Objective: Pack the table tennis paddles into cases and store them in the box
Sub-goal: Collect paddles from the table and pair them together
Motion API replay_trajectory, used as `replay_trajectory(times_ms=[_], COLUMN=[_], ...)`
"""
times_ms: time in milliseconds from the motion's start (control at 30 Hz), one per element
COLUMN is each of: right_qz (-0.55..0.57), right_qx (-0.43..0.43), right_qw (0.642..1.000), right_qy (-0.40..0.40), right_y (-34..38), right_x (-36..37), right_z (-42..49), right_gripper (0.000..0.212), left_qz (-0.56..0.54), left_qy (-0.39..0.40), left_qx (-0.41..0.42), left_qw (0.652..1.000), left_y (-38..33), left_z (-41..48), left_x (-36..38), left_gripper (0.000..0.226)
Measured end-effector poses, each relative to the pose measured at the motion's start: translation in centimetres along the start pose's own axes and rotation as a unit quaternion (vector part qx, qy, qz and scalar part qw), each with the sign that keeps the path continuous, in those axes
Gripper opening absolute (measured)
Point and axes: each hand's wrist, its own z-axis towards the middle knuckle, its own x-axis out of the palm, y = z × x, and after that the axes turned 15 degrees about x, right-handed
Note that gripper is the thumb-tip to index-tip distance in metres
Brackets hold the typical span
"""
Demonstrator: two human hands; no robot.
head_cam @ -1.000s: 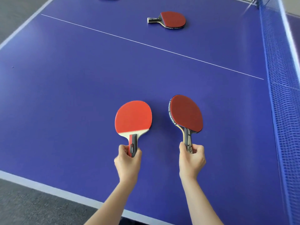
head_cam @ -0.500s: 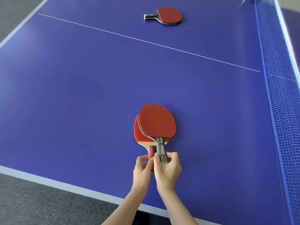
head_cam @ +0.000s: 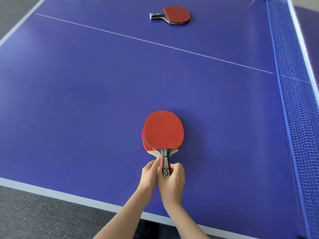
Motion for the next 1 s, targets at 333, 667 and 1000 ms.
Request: replay_trajectory(times_ms=[333,667,1000], right_qz=[-0.047,0.138,0.077], right_qx=[-0.08,0.149,0.214], right_qw=[0.995,0.967,0.931], right_qy=[0.043,0.153,0.286], right_y=[-2.0,1.5,4.4], right_x=[-1.3,-3.6,-2.5], right_z=[0.3,9.4,14.6], right_gripper=[0.029,0.035,0.024], left_qz=[0.026,0.038,0.046], left_qy=[-0.022,-0.036,-0.013], left_qx=[-0.002,-0.007,0.003], left_qw=[0.999,0.999,0.999], left_y=[-0.1,-0.1,-0.8], left_z=[1.2,1.3,0.9], left_x=[0.6,0.6,0.3], left_gripper=[0.024,0.024,0.03])
